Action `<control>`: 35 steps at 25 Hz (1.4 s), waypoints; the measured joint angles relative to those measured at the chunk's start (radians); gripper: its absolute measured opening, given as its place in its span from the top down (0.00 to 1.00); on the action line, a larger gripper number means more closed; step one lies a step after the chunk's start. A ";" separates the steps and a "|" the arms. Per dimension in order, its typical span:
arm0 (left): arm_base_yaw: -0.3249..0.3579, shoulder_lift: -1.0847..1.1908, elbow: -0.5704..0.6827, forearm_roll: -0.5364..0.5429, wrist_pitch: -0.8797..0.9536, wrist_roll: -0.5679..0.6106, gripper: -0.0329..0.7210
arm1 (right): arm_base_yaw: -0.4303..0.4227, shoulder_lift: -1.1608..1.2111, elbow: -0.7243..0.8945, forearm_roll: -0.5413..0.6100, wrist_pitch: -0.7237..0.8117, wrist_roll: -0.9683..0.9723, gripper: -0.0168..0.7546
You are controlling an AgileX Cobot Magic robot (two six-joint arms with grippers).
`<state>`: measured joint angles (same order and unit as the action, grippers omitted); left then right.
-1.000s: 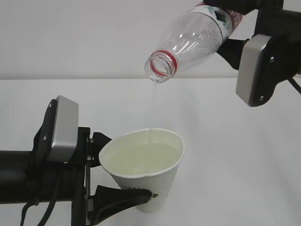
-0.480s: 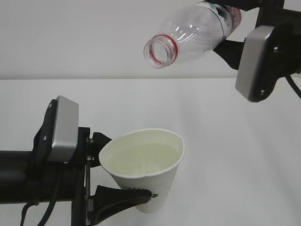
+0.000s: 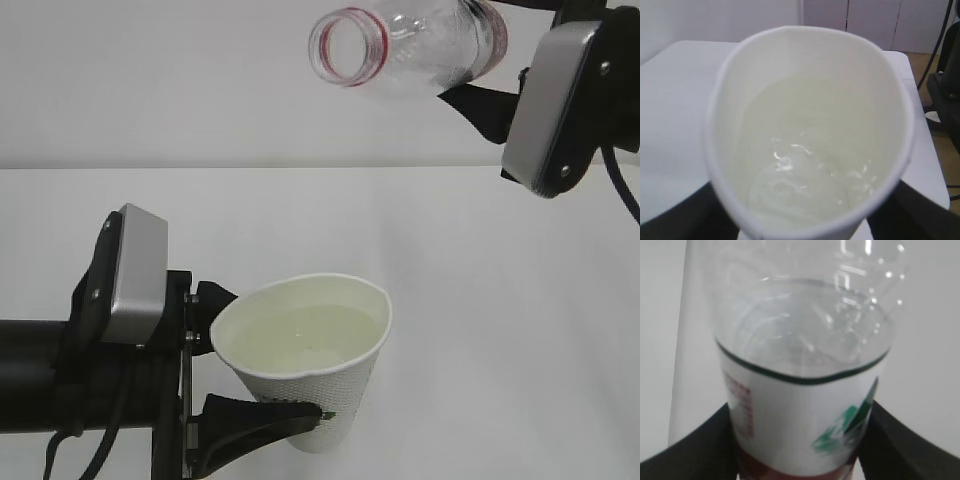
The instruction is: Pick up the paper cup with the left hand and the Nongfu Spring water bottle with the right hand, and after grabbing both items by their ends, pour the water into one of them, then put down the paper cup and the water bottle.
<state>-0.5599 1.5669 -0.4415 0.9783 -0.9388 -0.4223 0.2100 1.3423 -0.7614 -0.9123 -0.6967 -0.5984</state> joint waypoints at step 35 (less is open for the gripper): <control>0.000 0.000 0.000 0.000 0.006 0.000 0.28 | 0.000 0.000 0.000 -0.022 -0.008 0.619 0.36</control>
<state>-0.5599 1.5669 -0.4415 0.9783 -0.9324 -0.4223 0.2100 1.3423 -0.7614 -0.9348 -0.7051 0.0204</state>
